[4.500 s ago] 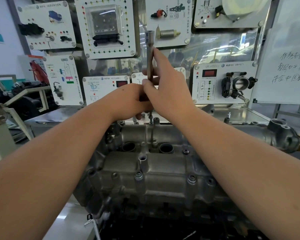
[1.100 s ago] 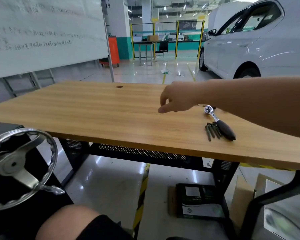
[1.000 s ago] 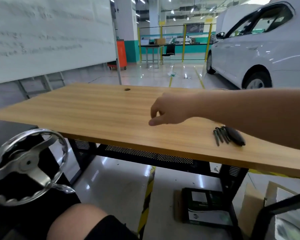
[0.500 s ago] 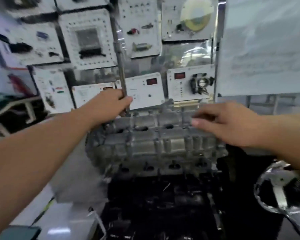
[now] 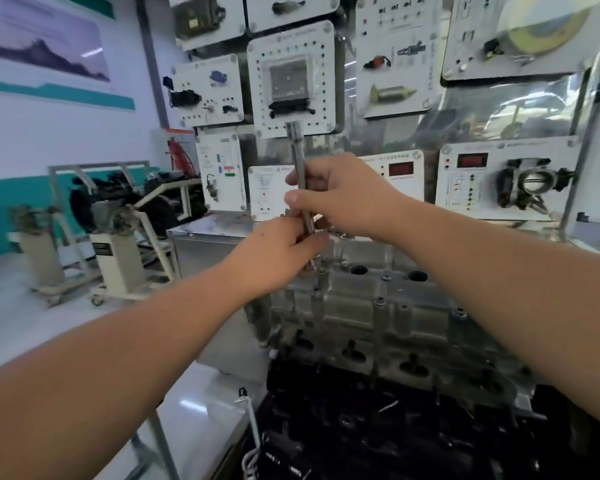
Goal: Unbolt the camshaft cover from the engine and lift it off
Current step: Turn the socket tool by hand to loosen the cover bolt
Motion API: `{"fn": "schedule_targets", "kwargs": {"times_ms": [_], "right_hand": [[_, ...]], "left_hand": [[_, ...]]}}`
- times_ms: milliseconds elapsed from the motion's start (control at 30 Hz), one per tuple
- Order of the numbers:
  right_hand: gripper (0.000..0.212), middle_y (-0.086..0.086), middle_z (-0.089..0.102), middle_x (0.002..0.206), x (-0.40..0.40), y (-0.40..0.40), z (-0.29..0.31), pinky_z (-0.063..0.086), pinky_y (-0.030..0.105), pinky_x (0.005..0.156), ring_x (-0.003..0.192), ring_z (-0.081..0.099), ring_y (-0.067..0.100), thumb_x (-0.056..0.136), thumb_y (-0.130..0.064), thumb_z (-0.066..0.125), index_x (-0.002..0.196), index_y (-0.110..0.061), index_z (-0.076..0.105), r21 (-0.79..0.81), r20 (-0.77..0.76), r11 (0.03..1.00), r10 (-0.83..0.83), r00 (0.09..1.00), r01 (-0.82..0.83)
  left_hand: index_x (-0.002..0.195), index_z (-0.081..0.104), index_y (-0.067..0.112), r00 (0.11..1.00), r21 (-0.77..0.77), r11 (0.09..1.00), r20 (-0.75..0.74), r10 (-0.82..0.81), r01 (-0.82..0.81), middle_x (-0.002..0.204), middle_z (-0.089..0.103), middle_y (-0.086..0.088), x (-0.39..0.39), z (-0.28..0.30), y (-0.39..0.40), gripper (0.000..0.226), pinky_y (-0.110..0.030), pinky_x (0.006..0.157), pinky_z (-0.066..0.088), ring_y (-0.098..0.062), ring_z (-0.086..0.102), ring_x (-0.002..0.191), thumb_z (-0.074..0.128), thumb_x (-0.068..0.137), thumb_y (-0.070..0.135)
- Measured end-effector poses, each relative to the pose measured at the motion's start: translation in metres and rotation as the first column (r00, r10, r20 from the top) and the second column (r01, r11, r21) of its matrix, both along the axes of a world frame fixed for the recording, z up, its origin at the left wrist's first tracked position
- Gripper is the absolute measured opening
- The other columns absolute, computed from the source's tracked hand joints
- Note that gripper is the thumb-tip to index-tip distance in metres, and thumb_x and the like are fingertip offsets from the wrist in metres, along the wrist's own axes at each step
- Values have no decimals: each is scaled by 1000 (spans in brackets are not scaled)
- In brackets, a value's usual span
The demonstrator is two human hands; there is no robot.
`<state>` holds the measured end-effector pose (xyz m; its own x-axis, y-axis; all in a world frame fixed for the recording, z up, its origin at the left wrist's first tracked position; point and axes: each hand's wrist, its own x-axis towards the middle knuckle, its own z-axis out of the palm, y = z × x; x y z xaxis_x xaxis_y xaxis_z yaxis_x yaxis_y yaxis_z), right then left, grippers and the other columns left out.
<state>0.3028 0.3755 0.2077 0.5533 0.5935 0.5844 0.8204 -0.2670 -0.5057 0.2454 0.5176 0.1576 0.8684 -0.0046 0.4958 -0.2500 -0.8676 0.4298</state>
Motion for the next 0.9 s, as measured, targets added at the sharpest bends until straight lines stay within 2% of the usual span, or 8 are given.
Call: {"fn": "schedule_targets", "kwargs": {"times_ms": [67,133,200,367,500,667,800,900], "right_hand": [[16,-2,78,84,9,6,-2,61,44,84,83,75,15,93,-25,71,106,-16,71,-14,-68,996,88,994,-89],[17,-2,78,83,18,9,-4,63,36,79,82,76,13,94,-22,70,110,-15,69,-45,-119,983,170,978,-176],[18,-1,78,83,23,10,-7,61,26,68,79,75,13,94,-20,70,111,-15,68,-49,-160,969,232,959,-243],[12,6,78,84,33,9,-16,62,30,64,75,74,14,96,-14,67,107,-13,68,65,-305,924,377,875,-376],[13,5,78,84,37,9,-20,63,33,70,79,75,14,96,-13,66,107,-19,68,93,-313,901,430,847,-423],[20,4,78,90,41,1,-23,63,34,76,91,75,19,97,-16,64,114,-26,67,115,-339,885,462,820,-451],[28,1,78,89,38,2,-26,59,24,71,87,74,16,100,-18,61,125,-29,61,77,-313,878,472,824,-473],[26,-4,77,88,34,3,-34,59,22,72,86,75,13,99,-20,63,121,-34,62,102,-235,888,460,856,-449]], "left_hand": [[71,60,15,1000,-66,998,-25,-12,10,67,69,-2,-1,-7,5,39,-16,53,48,-1,65,54,56,105,36],[76,64,12,997,-152,988,-67,-27,17,73,74,-5,0,-15,7,36,-33,69,61,-10,73,64,58,104,35],[75,64,12,998,-177,984,-64,-25,14,72,75,-4,4,-23,8,38,-39,74,62,-13,75,67,59,103,36],[59,55,21,996,-44,998,66,56,-53,63,68,-4,6,-33,15,46,-22,52,44,-12,63,59,62,99,43],[68,58,9,995,-70,997,95,22,-16,63,64,-10,5,-40,15,44,-20,50,38,-13,58,55,63,99,39],[73,57,5,997,-129,989,43,-61,66,72,69,-15,5,-42,16,39,-17,54,43,-1,67,61,60,102,31],[72,61,1,997,-120,991,44,-57,62,71,71,-13,6,-40,17,40,-32,64,51,-20,70,66,65,98,31],[74,60,-6,996,-133,987,7,-89,89,73,71,-20,4,-39,20,43,-30,61,53,-3,73,69,67,98,29]]}}
